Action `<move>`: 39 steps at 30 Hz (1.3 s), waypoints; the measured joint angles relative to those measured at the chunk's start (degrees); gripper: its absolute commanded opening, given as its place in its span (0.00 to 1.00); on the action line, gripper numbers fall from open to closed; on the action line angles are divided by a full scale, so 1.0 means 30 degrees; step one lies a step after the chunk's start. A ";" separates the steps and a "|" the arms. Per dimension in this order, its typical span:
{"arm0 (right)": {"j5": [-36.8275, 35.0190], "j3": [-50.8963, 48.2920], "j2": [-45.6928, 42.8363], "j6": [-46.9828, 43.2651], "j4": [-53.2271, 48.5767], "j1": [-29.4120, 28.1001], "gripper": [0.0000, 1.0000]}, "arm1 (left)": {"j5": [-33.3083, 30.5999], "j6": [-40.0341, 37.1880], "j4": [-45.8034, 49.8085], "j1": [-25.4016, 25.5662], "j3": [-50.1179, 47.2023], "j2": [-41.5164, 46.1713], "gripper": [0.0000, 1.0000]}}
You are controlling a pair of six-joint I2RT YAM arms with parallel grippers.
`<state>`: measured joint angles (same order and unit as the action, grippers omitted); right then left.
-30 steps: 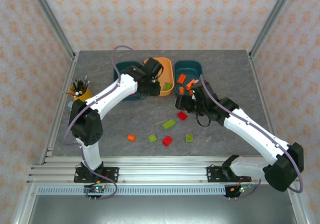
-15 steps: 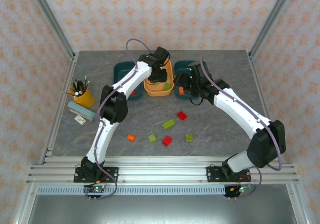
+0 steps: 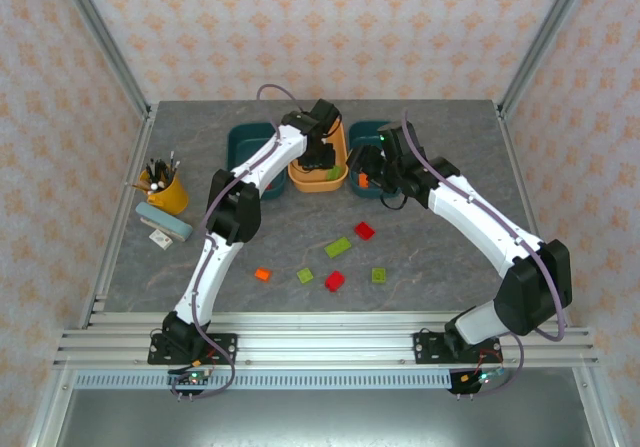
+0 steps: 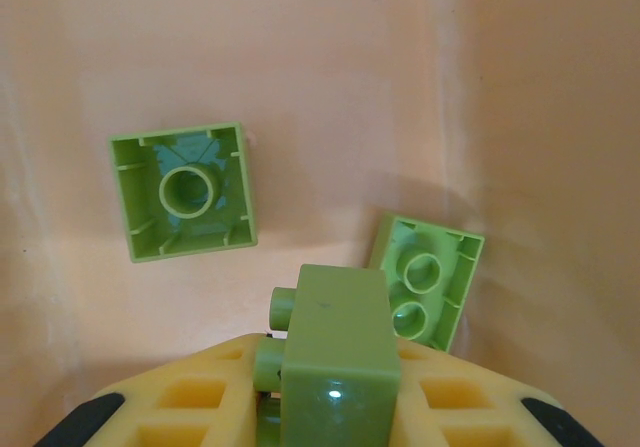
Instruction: Sort the legos into containers by color
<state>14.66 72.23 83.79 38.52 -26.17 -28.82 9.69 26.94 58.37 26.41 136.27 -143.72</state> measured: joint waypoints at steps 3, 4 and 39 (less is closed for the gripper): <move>0.0066 0.0000 0.0007 -0.0007 -0.0168 0.0000 0.67 | -0.0044 0.0015 0.0262 -0.0073 -0.0015 -0.0007 0.37; 0.0080 0.0000 0.0022 -0.0015 -0.0211 0.0000 0.67 | -0.0044 0.0007 0.0291 -0.0073 -0.0044 -0.0007 0.38; -0.1821 -0.0874 -0.4401 -0.3701 -0.6229 -0.1523 0.66 | -0.0408 0.2535 -0.1515 -0.0051 -1.7996 2.0560 0.76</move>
<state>9.19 69.60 70.59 27.42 -44.86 -33.39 8.47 34.54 53.82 26.26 82.28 -82.04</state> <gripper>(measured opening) 0.662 0.752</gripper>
